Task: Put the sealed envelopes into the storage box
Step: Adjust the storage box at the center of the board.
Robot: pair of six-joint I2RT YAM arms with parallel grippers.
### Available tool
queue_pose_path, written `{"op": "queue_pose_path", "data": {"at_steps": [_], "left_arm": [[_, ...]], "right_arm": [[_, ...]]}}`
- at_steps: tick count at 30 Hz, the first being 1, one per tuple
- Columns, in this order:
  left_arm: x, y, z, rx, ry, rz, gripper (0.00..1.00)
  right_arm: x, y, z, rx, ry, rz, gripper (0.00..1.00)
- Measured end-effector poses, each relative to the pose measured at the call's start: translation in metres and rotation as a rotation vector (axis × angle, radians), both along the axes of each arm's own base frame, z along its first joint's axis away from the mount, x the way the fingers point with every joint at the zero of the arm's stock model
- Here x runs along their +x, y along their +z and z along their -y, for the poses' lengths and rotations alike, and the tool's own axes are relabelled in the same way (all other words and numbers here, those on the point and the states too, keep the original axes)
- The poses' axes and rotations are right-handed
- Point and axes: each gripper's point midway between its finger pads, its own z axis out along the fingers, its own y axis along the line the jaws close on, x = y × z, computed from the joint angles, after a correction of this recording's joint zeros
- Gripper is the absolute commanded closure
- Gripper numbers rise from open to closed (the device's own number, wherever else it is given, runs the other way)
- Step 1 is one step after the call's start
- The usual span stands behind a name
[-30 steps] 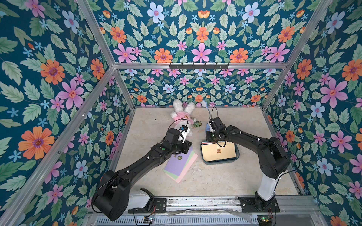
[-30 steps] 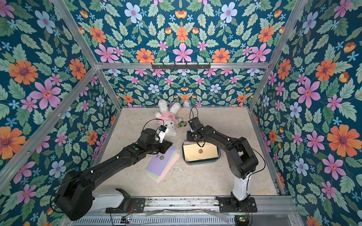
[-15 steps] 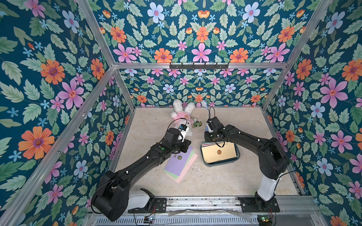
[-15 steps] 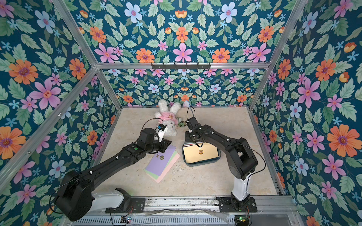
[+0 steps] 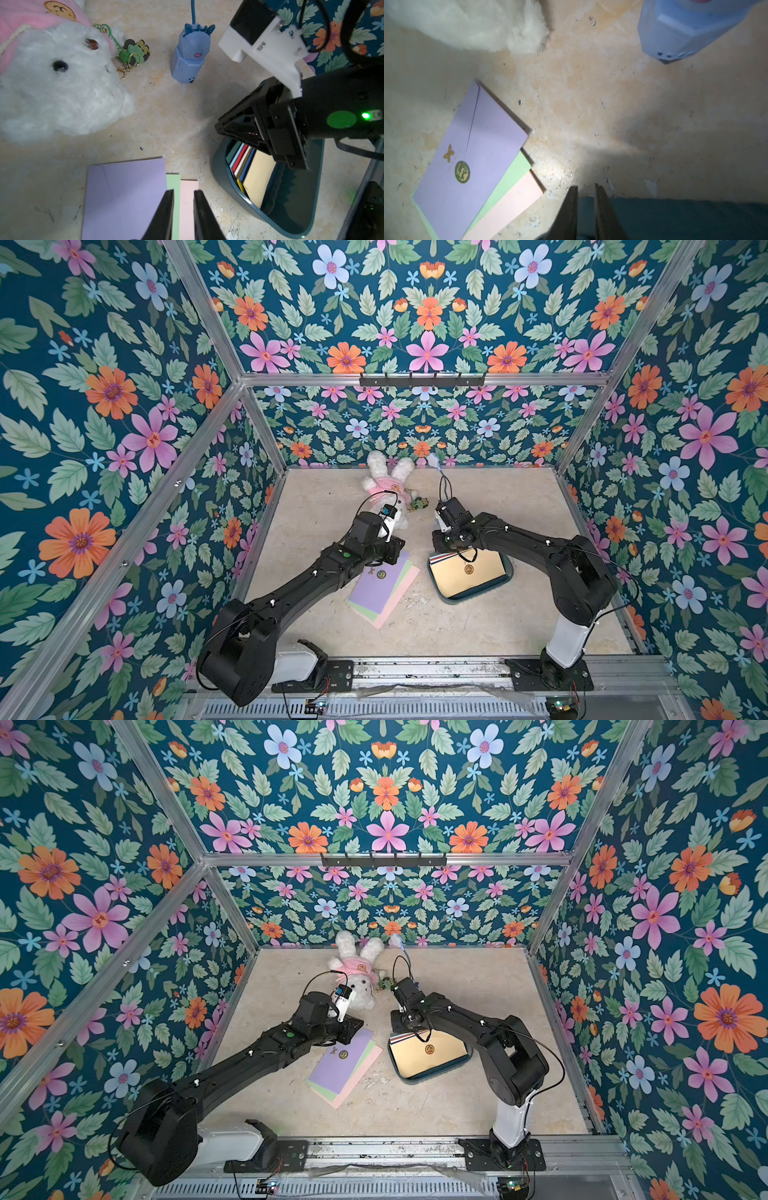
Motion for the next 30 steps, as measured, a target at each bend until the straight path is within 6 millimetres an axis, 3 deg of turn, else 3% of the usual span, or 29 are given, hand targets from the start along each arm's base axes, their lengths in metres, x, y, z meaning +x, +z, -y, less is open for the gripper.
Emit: {"op": "queue_pose_path", "data": {"at_steps": [11, 23, 30], "left_arm": [[-0.001, -0.005, -0.001, 0.007, 0.000, -0.011, 0.76], [-0.001, -0.008, 0.000, 0.009, -0.003, -0.018, 0.77], [-0.001, -0.008, 0.000, 0.010, -0.003, -0.019, 0.76]], "right_arm": [[-0.003, 0.029, 0.001, 0.048, 0.002, 0.057, 0.80], [-0.023, 0.004, 0.007, 0.036, 0.023, -0.025, 0.84], [-0.025, 0.004, 0.007, 0.030, 0.032, -0.032, 0.84]]}}
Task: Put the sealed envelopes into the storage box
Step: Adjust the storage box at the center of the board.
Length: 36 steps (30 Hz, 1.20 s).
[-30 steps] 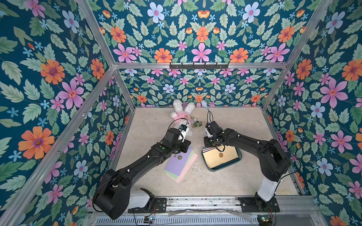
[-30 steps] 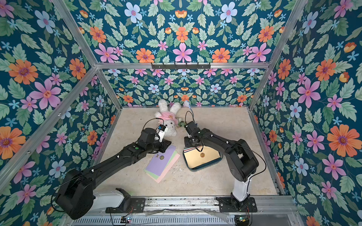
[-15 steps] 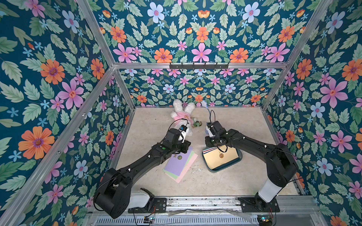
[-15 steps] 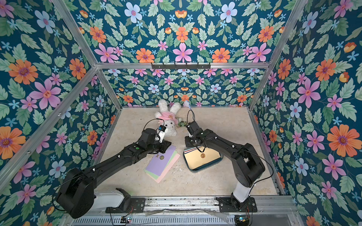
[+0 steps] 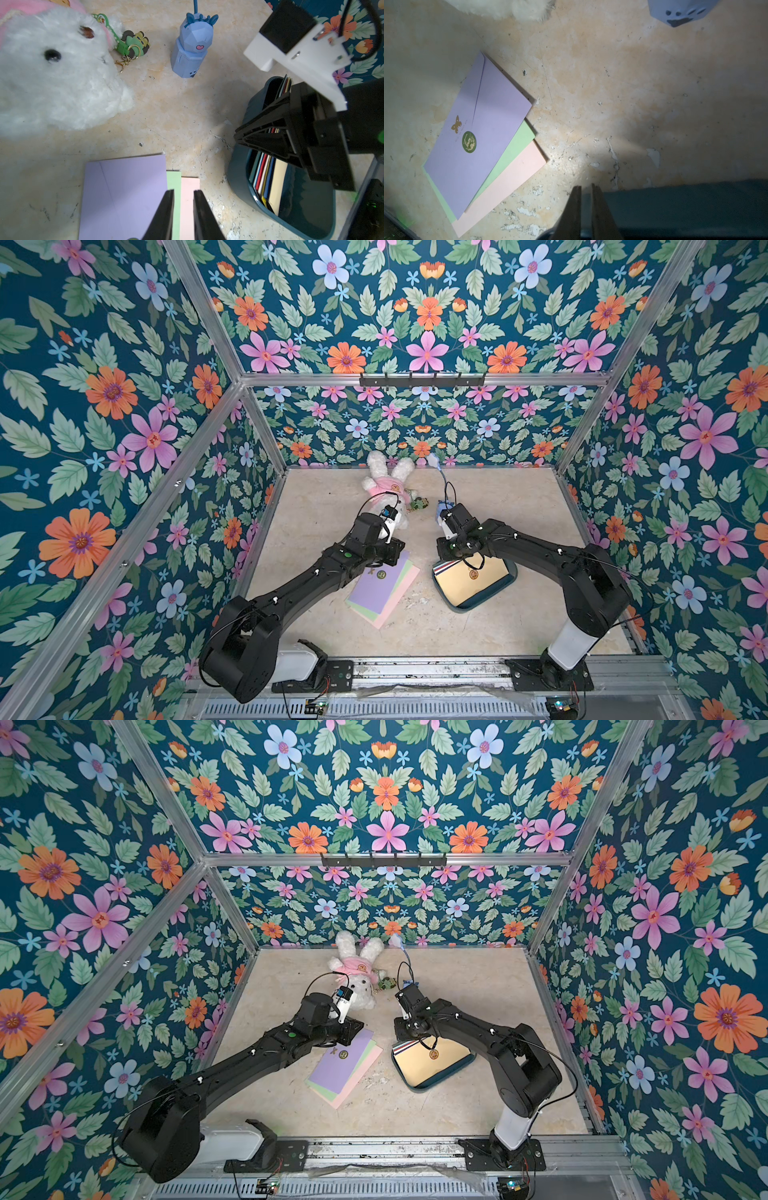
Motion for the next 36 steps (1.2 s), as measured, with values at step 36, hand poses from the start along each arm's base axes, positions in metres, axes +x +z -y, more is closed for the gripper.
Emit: {"op": "queue_pose_path", "data": {"at_steps": [36], "left_arm": [[-0.107, -0.057, 0.106, -0.275, -0.082, -0.479, 0.49]], "right_arm": [[0.000, 0.091, 0.103, 0.185, -0.271, 0.266, 0.82]]}}
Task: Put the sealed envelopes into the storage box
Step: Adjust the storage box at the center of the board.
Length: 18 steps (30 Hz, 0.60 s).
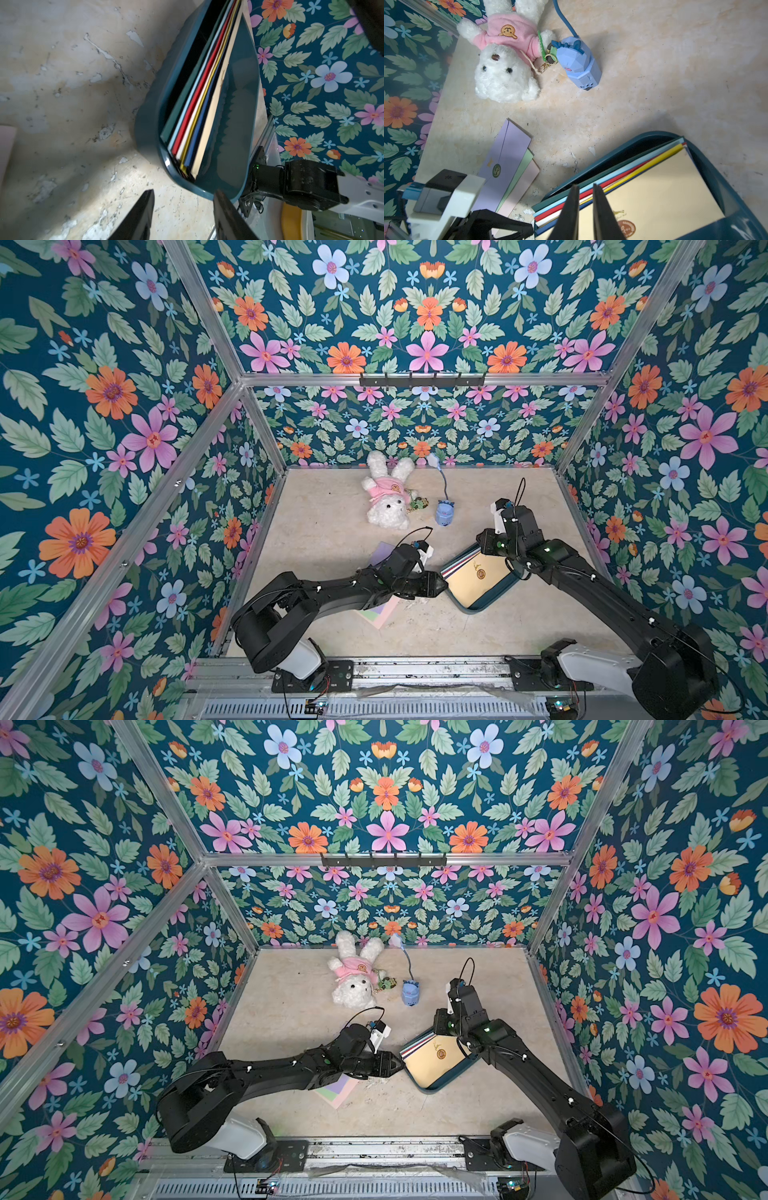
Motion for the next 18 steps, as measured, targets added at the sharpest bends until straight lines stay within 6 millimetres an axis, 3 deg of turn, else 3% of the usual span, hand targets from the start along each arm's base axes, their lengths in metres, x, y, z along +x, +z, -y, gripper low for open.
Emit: {"op": "queue_pose_path", "data": {"at_steps": [8, 18], "left_arm": [[0.002, -0.013, 0.010, 0.026, 0.010, -0.036, 0.67], [0.014, -0.003, 0.032, -0.041, 0.022, -0.048, 0.93]], "right_arm": [[-0.002, -0.003, 0.001, -0.003, 0.000, -0.006, 0.82], [-0.002, -0.006, 0.018, -0.014, -0.044, 0.001, 0.81]]}}
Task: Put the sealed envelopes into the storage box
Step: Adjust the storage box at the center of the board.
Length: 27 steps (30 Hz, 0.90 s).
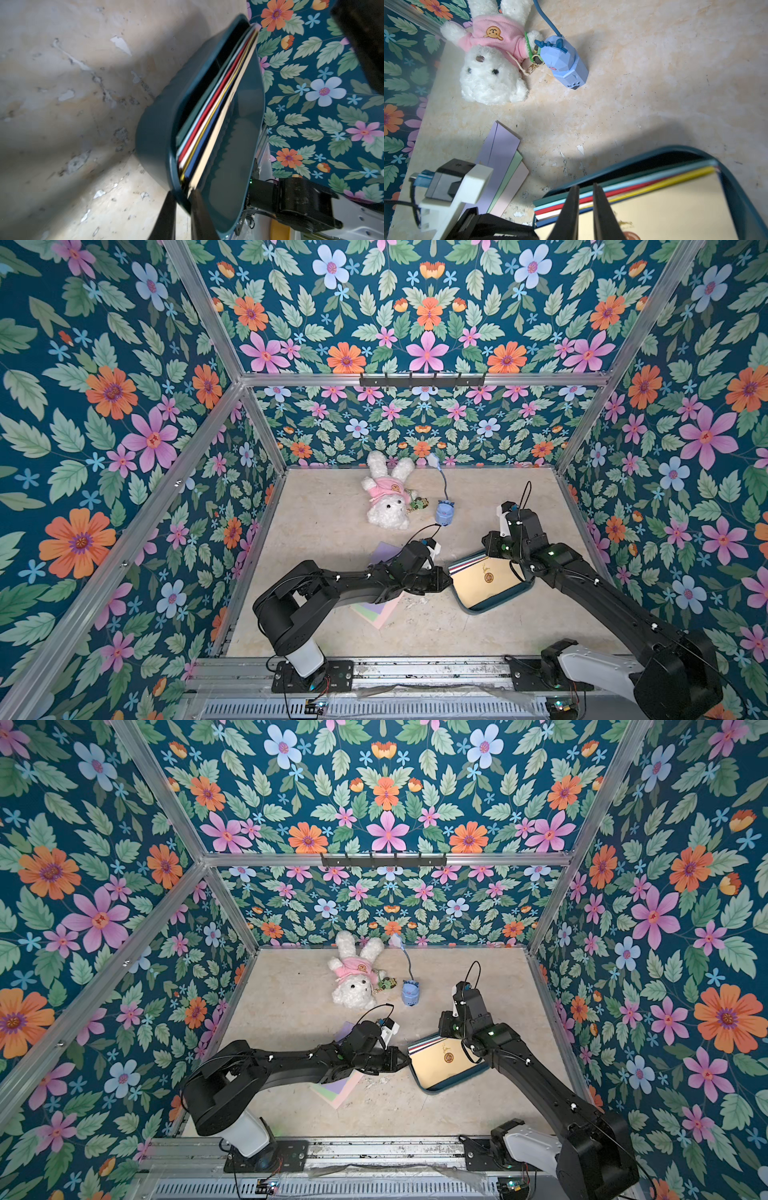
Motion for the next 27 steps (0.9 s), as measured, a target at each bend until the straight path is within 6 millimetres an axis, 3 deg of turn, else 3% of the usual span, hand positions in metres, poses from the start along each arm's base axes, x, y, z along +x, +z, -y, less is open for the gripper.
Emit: {"op": "queue_pose_path", "data": {"at_steps": [9, 17, 19, 27], "left_arm": [[0.031, 0.008, 0.007, 0.006, 0.012, 0.017, 0.91], [0.042, 0.005, 0.000, 0.068, 0.014, 0.043, 0.67], [0.045, 0.006, -0.007, 0.079, 0.028, 0.043, 0.66], [0.065, 0.030, -0.031, 0.078, 0.081, 0.100, 0.67]], "right_arm": [[-0.004, -0.006, 0.012, -0.010, -0.029, -0.003, 0.78], [-0.005, -0.002, 0.026, -0.011, -0.069, 0.019, 0.69], [-0.006, 0.000, 0.028, -0.013, -0.077, 0.020, 0.68], [-0.015, 0.035, 0.024, 0.032, -0.044, 0.031, 0.73]]}}
